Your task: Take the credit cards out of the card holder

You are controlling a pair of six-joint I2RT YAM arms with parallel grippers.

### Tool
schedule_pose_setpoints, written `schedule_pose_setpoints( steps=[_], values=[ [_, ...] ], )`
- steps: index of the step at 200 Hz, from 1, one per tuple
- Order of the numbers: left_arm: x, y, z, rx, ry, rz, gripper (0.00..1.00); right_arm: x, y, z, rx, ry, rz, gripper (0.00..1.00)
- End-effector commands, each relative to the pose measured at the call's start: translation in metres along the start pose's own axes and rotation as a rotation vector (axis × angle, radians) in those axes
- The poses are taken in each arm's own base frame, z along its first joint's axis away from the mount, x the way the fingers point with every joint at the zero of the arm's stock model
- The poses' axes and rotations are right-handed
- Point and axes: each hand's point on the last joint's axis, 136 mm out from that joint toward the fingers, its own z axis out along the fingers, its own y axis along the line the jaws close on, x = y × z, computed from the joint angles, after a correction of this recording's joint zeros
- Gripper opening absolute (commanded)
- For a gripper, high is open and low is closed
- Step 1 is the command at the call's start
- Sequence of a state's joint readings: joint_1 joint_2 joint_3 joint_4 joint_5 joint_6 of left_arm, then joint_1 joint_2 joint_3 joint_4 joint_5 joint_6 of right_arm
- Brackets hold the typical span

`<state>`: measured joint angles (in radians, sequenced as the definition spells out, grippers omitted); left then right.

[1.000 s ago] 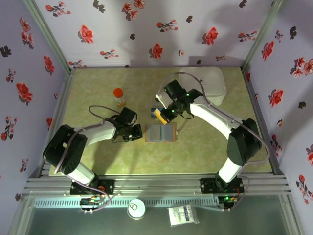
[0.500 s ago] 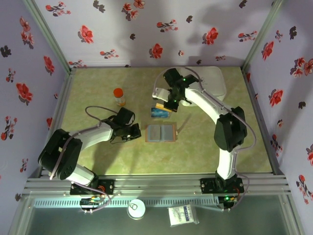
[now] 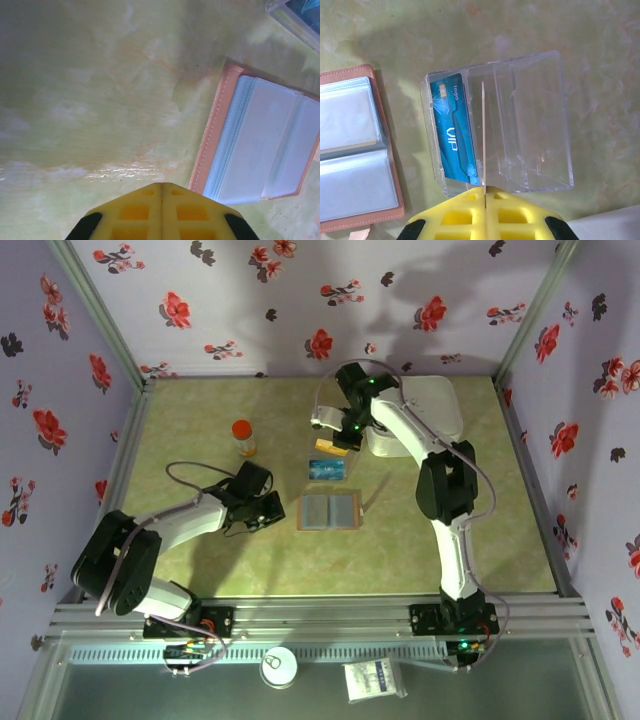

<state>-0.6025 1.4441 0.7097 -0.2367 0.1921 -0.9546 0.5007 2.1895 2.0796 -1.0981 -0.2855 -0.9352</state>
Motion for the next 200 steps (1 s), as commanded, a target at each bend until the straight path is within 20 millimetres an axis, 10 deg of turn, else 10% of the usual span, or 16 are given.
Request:
schedule_pose_setpoints(
  steps=[1, 130, 154, 200],
  values=[
    [-0.008, 0.001, -0.007, -0.024, -0.033, -0.036, 0.03, 0.002, 0.0, 0.003, -0.04, -0.002, -0.014, 0.0],
    [-0.01, -0.003, -0.003, -0.04, -0.01, -0.017, 0.03, 0.013, 0.001, 0.036, -0.106, 0.064, 0.0, 0.0],
    [-0.008, -0.001, -0.002, -0.041, -0.006, -0.016, 0.03, 0.013, -0.005, 0.035, -0.074, 0.074, 0.024, 0.21],
    [-0.009, -0.006, -0.001, -0.034, 0.006, 0.001, 0.03, -0.005, -0.031, 0.019, 0.096, -0.011, 0.097, 0.22]
  ],
)
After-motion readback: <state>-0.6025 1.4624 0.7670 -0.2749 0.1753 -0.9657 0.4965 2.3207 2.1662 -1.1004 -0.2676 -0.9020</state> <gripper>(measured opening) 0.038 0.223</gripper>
